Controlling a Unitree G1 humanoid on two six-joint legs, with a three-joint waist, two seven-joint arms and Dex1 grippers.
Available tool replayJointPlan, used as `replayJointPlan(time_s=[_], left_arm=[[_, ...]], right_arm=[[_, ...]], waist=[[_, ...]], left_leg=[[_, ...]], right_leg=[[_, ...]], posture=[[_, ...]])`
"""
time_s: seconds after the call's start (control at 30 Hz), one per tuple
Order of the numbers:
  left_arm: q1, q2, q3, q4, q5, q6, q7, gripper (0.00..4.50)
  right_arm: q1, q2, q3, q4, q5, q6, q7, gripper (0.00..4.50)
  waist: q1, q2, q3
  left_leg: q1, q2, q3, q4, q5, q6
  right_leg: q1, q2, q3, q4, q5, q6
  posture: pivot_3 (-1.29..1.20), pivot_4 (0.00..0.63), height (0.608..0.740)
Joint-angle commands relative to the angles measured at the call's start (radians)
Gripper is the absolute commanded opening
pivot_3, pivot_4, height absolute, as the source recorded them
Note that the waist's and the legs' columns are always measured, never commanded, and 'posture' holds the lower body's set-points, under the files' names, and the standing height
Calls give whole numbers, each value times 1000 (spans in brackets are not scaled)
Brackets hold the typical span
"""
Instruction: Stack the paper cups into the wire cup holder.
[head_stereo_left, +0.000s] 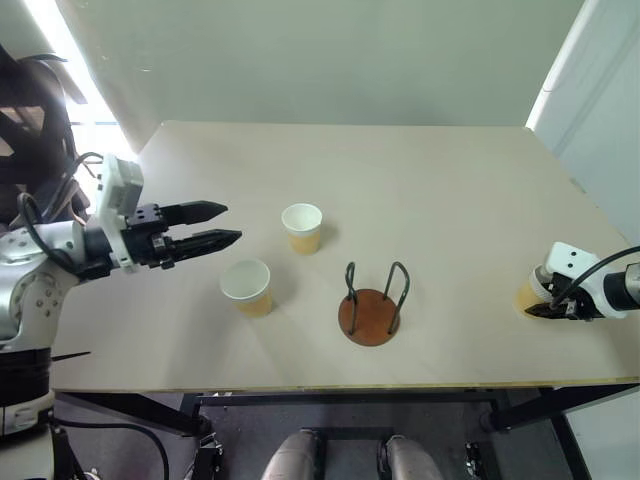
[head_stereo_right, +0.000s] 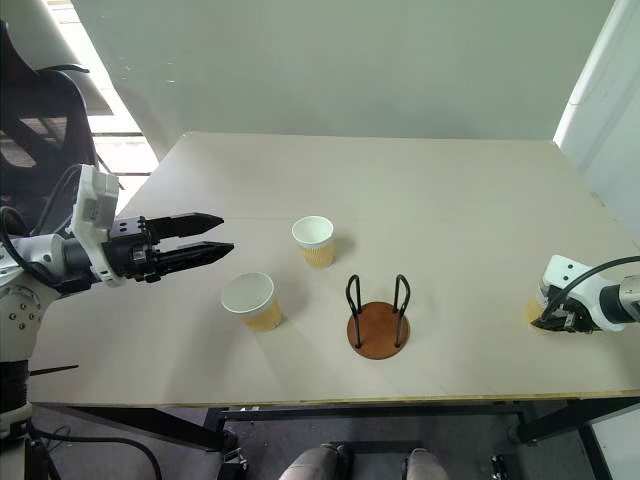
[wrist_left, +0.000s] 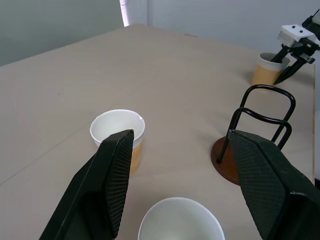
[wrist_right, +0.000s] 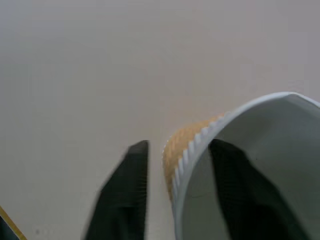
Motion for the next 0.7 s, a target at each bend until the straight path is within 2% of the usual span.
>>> replayJointPlan(time_s=[0.03, 0.07, 0.33, 0.57, 0.7], left_arm=[[-5, 20, 37, -34, -12, -1, 10, 3255], [-5, 20, 38, -34, -12, -2, 10, 3255], [-4, 25, 38, -32, -14, -5, 9, 3255], [12, 61, 46, -20, -10, -13, -26, 3255], [20, 60, 40, -21, -5, -20, -29, 3255]], right_arm=[[-24, -6, -10, 1, -11, -13, 0, 374], [-24, -6, -10, 2, -11, -14, 0, 38], [-30, -15, -16, -22, -5, -8, 9, 38], [-96, -81, -104, -241, 130, 76, 113, 38], [-199, -65, -128, -348, 254, 150, 169, 38]], waist=[[0, 0, 0], [0, 0, 0], [0, 0, 0], [-2, 2, 1], [-3, 2, 1]], left_leg=[[0, 0, 0, 0, 0, 0], [0, 0, 0, 0, 0, 0], [0, 0, 0, 0, 0, 0], [-1, 0, 1, -1, 0, 0], [-1, 0, 0, -2, -1, -1]], right_leg=[[0, 0, 0, 0, 0, 0], [0, 0, 0, 0, 0, 0], [0, 0, 0, 0, 0, -1], [-2, 0, 0, 0, -1, -2], [-2, 0, 0, 0, -2, -4]], posture=[[0, 150, 740], [0, 150, 740], [0, 150, 740], [0, 150, 740], [0, 150, 740]])
